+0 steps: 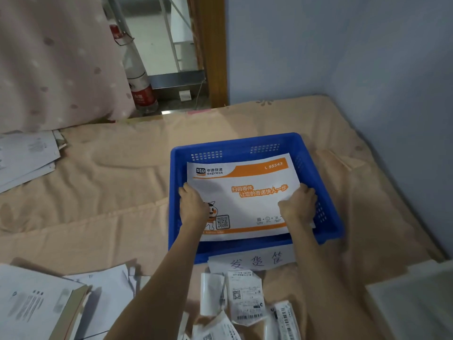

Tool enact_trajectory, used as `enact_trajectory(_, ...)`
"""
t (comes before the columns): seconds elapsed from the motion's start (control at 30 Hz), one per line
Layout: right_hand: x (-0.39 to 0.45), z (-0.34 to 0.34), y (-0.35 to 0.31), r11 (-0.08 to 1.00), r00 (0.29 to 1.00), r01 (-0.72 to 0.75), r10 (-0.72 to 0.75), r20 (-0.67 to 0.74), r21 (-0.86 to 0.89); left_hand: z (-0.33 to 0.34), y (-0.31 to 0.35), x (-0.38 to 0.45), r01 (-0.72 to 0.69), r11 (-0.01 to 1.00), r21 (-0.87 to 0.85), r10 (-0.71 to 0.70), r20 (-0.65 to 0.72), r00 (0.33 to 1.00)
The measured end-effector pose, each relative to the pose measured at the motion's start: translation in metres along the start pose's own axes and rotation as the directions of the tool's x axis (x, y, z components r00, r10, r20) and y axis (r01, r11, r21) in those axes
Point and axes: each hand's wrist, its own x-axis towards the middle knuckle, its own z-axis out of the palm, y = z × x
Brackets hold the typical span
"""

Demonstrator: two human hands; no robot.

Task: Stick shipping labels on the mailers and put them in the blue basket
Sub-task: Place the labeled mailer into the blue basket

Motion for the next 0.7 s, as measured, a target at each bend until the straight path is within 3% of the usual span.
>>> enact_trajectory(0.43,-0.007,0.005,0.001,0.986,0.997,0.035,-0.023,0.074,-0.164,0.011,0.001,-0.01,-0.085,0.956,0.28,0.049,0.134,0.99)
enact_trajectory(0.53,-0.013,-0.003,-0.003,0.996,0.995,0.06,-0.055,0.086,-0.063,0.003,0.008,-0.011,-0.103,0.966,0.236,0.066,0.159,0.985)
enact_trajectory(0.7,-0.037,-0.022,-0.016,0.984,0.991,0.082,-0.097,0.088,0.16,-0.029,0.026,-0.022,-0.05,0.999,0.008,0.047,0.227,0.973)
